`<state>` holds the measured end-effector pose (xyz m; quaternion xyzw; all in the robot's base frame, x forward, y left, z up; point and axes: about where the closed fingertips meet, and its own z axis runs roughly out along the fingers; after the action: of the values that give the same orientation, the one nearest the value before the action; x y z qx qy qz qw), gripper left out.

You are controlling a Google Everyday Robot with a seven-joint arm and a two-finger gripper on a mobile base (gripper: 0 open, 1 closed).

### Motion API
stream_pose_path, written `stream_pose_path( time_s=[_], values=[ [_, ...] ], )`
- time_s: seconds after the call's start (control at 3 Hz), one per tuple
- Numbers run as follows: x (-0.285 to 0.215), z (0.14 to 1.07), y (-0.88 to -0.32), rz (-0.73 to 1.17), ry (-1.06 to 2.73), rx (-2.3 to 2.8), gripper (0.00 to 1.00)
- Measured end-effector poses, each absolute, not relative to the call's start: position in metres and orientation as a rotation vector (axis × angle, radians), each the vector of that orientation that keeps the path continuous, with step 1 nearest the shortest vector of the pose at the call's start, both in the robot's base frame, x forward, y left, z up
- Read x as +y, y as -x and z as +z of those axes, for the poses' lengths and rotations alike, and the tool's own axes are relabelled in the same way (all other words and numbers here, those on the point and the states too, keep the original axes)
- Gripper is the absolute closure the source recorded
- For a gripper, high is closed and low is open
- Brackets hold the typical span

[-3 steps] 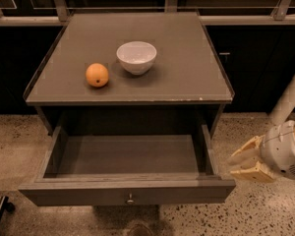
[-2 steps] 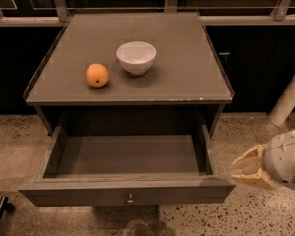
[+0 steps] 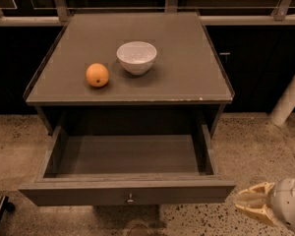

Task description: Close top drawer

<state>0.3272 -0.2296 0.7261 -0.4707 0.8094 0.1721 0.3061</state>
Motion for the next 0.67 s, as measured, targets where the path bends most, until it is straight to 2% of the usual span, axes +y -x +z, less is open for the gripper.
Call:
stream_pose_path(
  time_s=[0.67],
  values=[
    [-0.230, 0.629, -0.370, 0.653, 1.191, 2.145, 1.00]
  ],
)
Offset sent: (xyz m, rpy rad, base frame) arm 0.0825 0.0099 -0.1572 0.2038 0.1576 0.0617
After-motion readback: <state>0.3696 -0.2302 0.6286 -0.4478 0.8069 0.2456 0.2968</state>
